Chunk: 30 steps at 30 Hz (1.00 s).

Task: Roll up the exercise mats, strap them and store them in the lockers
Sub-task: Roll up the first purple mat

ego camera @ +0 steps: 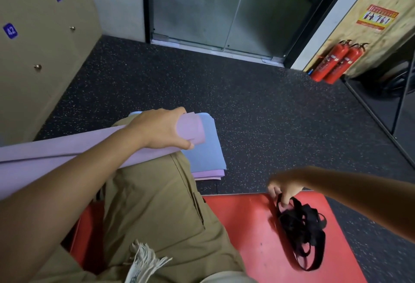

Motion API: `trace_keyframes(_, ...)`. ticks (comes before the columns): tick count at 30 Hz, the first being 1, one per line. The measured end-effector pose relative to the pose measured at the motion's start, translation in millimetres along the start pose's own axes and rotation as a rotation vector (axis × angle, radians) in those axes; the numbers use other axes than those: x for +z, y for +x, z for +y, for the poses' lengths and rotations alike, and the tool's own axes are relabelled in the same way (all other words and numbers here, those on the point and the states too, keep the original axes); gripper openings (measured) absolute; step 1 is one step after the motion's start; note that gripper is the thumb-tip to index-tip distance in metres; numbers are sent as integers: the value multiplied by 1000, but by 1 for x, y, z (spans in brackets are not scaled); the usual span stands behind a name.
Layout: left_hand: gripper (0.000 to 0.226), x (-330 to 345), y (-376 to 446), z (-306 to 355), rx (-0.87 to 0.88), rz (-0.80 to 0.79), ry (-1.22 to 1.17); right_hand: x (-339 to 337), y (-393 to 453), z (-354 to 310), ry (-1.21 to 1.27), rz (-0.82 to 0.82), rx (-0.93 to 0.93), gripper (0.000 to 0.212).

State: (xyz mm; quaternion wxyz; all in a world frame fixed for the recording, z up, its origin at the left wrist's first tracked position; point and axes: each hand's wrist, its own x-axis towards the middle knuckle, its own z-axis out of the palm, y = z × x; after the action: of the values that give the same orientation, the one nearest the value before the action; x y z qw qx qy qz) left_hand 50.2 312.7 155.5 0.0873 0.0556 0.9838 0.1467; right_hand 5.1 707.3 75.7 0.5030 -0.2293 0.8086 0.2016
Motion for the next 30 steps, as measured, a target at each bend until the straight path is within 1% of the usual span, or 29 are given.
trace_keyframes(1, 79, 0, 0, 1, 0, -2, -1, -3, 0, 0, 14, -15, 15, 40)
trace_keyframes(3, 77, 0, 1, 1, 4, -3, 4, -11, -2, 4, 60, -36, 46, 31)
trace_keyframes(6, 77, 0, 1, 1, 5, -4, 17, -22, -7, 12, 225, -105, 52, 23)
trace_keyframes(8, 77, 0, 1, 0, 1, -3, 21, -24, -9, 15, 342, -148, 61, 28)
trace_keyframes(10, 78, 1, 1, -1, -2, 0, 17, -26, -8, 17, 407, -160, 71, 32)
trace_keyframes(11, 79, 1, 0, -2, -3, 0, 15, -26, -7, 19, 426, -173, 68, 29)
trace_keyframes(13, 80, 1, -1, -3, -5, -2, 11, -27, -7, 23, 456, -227, 80, 15)
trace_keyframes(16, 81, 0, -2, -4, -12, -3, -1, -25, -10, 27, 495, -303, 115, 8)
trace_keyframes(17, 81, 0, -2, -4, -13, -4, -1, -25, -11, 27, 524, -313, 103, 6)
trace_keyframes(19, 82, 0, -2, -4, -14, -4, 6, -25, -14, 26, 643, -283, 52, 3)
trace_keyframes(23, 83, 0, -3, -4, -18, -1, 21, -25, -22, 23, 929, -138, -78, 7)
trace_keyframes(26, 82, 1, -4, -2, -17, -4, 19, -22, -28, 21, 1119, -157, -164, 4)
trace_keyframes(30, 82, 1, -5, -4, -12, 5, 22, -16, -35, 6, 1323, -174, -322, 7)
